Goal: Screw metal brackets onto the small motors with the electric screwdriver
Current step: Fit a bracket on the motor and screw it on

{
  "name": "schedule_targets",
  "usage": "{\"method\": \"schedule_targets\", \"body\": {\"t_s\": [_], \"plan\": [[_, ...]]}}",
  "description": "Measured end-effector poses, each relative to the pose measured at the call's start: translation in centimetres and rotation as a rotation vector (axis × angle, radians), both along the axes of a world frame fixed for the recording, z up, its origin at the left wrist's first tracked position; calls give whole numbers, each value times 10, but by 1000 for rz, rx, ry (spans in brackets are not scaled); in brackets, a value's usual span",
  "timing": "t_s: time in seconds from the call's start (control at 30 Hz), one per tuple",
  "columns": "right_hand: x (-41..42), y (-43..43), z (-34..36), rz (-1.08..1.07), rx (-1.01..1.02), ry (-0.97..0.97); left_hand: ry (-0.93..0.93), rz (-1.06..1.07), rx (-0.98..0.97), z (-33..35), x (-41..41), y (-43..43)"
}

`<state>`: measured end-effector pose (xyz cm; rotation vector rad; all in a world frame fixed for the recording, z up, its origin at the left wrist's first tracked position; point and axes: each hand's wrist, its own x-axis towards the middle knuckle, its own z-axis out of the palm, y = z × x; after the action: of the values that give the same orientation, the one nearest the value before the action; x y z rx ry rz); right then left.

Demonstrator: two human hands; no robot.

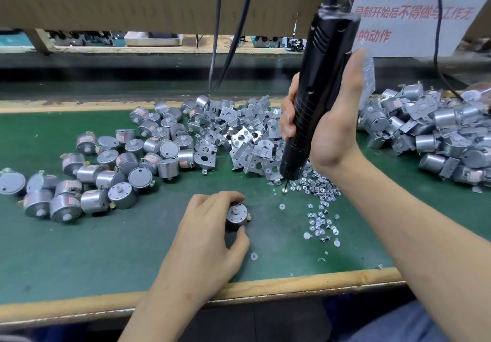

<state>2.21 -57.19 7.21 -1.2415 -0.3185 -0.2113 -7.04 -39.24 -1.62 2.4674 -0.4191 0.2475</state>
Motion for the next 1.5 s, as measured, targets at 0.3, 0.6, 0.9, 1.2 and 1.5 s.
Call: {"method": "schedule_targets", "body": {"t_s": [0.3,0.6,0.9,1.2,1.5], "plan": [[0,-5,17,16,19,-45,-18,84,-69,9,9,-7],[-1,-13,27,-14,10,-29,-54,266,103,32,63,-58],[0,-11,26,-24,-12,-54,71,113,111,37,84,-41],[-1,-6,24,-28,-41,-37,166,179,184,54,78,20],[-6,5,19,-14,-48,-19,-40,53,90,38,40,38]]}}
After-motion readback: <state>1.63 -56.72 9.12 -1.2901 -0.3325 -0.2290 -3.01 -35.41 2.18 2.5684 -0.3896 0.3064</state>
